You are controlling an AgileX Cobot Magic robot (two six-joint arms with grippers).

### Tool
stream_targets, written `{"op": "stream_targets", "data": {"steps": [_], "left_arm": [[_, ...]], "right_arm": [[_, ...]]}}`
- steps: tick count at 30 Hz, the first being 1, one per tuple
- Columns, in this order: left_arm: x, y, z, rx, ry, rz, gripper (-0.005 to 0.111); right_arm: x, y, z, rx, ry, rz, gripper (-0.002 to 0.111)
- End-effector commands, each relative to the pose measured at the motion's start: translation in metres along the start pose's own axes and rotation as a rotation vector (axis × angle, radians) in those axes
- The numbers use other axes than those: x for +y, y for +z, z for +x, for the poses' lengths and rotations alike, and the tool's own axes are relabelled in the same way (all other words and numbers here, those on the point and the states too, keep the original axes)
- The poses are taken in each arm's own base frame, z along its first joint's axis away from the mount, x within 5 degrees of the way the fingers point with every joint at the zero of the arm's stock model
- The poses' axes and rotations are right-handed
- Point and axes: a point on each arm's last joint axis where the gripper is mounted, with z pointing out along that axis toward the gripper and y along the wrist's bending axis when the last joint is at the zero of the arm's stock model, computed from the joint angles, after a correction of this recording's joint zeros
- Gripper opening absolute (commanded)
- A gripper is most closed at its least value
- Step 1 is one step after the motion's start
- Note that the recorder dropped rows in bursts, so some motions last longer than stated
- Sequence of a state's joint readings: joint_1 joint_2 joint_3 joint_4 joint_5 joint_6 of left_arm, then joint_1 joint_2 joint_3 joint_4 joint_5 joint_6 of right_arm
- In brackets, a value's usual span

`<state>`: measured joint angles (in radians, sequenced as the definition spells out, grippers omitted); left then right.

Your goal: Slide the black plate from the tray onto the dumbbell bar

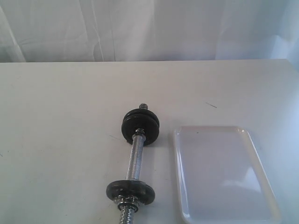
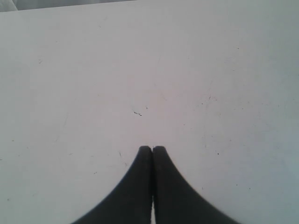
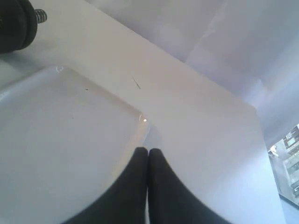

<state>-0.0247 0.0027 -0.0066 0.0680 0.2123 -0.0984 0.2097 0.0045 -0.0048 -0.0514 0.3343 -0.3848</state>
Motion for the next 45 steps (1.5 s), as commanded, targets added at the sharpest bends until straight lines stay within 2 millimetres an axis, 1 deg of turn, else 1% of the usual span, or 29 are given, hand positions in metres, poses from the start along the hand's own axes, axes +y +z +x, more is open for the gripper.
{"op": "stream_targets", "data": {"steps": [1,13,15,20,23,25,45], "left_arm": [[-0.0003,0.0006,0.0016,0.0,-0.02,0.001,0.0],[-0.0003,0.0006,0.0016,0.0,-0.02,0.001,0.0],[-0.0003,0.0006,0.0016,0.0,-0.02,0.001,0.0],[-0.0003,0.0006,0.0016,0.0,-0.02,0.001,0.0],[-0.0003,0.0006,0.0016,0.0,-0.02,0.001,0.0],[-0.0003,0.0006,0.0016,0.0,-0.02,0.001,0.0],[-0.0003,0.0006,0.0019,0.003,-0.02,0.001,0.0]], "right_arm": [[-0.0002,0.0002,0.0018,0.007,-0.025,0.009,0.0],[-0.0004,0.0002,0.0008,-0.005,-0.011,0.011,0.0],[-0.0003,0.0002,0.0007,-0.005,0.052,0.01,0.0],[-0.0003,0.0002,0.0005,-0.009,0.346,0.008,0.0],[0.0,0.0002,0.0001,-0.013,0.464,0.003,0.0],[0.0001,0.0002,0.0001,-0.013,0.508,0.002,0.0],[0.0008,0.0002,0.0017,0.006,0.523,0.0,0.0]]}}
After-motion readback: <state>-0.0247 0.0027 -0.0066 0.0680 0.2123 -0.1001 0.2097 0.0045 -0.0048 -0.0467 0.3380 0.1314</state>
